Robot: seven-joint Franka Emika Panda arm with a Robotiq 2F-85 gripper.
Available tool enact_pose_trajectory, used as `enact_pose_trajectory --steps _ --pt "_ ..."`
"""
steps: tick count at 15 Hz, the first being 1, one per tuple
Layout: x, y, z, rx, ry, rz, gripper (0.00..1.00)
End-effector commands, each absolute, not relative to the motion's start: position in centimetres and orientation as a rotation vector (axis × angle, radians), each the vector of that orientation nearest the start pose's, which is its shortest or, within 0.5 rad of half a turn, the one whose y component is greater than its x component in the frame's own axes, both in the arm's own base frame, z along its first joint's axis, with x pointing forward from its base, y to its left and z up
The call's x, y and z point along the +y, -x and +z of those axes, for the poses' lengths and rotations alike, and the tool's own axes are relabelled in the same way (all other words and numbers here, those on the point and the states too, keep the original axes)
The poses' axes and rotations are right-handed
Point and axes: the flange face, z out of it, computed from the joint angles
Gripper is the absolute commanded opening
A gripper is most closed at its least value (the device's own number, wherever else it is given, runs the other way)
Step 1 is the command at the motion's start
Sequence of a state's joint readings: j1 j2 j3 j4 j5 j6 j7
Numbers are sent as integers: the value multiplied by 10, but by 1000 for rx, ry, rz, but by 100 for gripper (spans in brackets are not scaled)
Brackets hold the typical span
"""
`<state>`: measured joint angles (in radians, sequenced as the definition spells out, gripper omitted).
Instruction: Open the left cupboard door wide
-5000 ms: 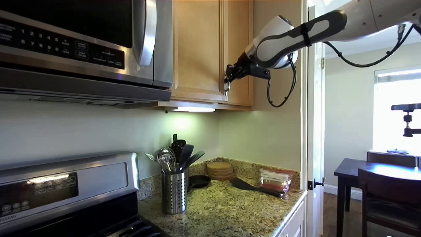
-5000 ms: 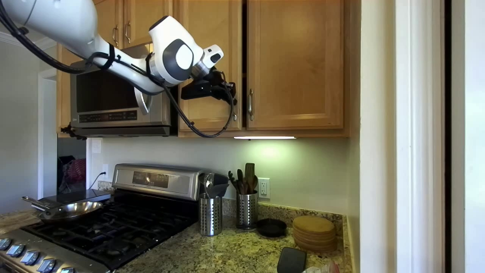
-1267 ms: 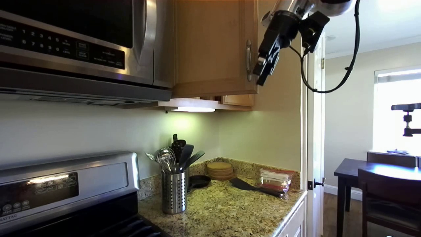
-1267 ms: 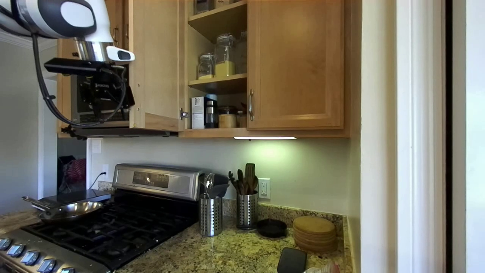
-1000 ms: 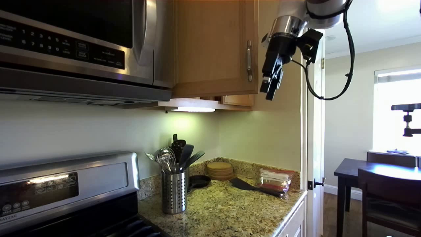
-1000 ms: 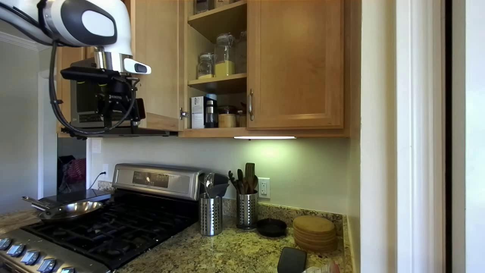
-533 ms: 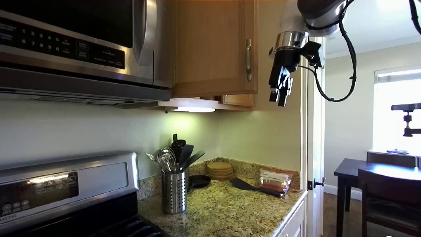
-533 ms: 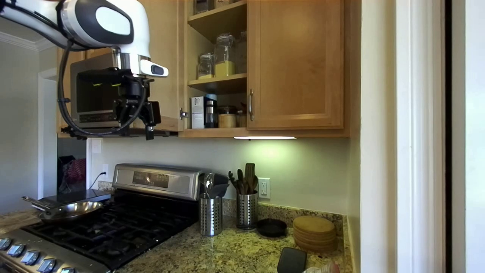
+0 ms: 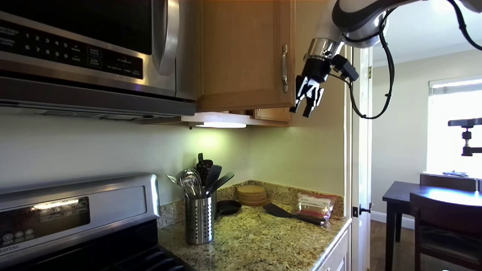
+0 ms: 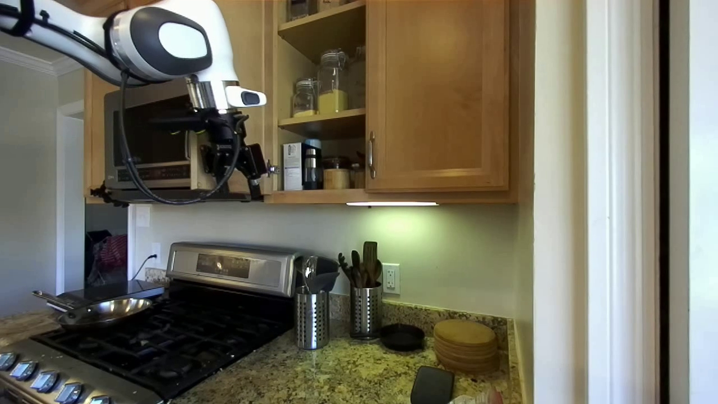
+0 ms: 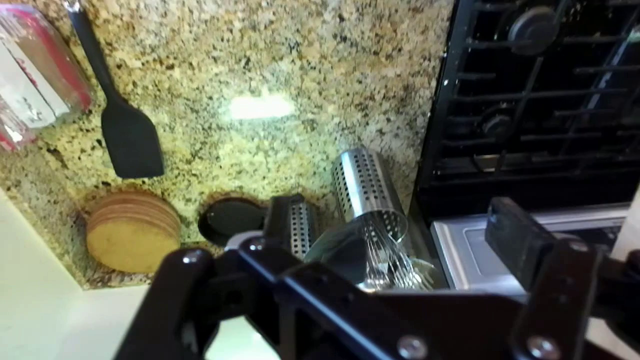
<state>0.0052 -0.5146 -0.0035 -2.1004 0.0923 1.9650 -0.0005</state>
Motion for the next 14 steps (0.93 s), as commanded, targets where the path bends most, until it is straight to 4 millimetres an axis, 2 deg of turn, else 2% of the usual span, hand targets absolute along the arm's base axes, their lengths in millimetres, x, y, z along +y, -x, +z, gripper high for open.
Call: enact_pose_trajectory --steps 1,3,6,14 --pt "10 -448 677 87 2944 -779 100" --pt "13 -457 685 80 2922 -863 100" --pt "22 -458 697 15 2890 -919 100" --pt "75 -447 714 -216 2822 -933 100"
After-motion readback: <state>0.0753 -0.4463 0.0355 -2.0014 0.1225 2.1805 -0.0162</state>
